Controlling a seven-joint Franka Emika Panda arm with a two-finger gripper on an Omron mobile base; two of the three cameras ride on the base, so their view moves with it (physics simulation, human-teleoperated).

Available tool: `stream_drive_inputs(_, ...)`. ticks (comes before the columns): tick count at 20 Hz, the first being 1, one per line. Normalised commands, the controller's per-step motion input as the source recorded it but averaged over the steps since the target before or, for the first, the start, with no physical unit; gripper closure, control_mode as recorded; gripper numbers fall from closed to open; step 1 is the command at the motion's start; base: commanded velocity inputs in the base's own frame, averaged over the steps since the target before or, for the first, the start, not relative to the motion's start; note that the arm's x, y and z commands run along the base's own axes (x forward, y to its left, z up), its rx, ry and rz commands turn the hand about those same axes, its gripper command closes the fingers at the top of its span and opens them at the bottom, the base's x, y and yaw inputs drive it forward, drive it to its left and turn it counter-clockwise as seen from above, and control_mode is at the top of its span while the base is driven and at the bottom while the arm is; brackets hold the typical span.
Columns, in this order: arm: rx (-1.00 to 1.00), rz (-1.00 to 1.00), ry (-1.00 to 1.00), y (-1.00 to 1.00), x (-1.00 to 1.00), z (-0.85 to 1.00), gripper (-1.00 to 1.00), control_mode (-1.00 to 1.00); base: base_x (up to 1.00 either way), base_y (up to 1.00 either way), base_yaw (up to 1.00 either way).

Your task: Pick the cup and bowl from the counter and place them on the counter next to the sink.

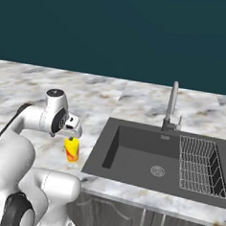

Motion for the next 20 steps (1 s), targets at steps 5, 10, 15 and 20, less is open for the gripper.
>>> stream_drive_inputs(5, 0.04, 0.0, -0.11, -0.26, -0.76, 0.26, -1.0, -1.0, 0.0, 0.0, 0.0)
stream_drive_inputs(10, 0.07, 0.0, -0.08, -0.27, -0.97, 0.24, -1.0, -1.0, 0.0, 0.0, 0.0)
stream_drive_inputs(15, 0.06, 0.03, -0.08, -0.31, -0.99, 0.29, -1.0, -1.0, 0.0, 0.0, 0.0)
stream_drive_inputs(20, 0.01, 0.09, -0.08, -0.21, -0.88, 0.35, -1.0, -1.0, 0.0, 0.0, 0.0)
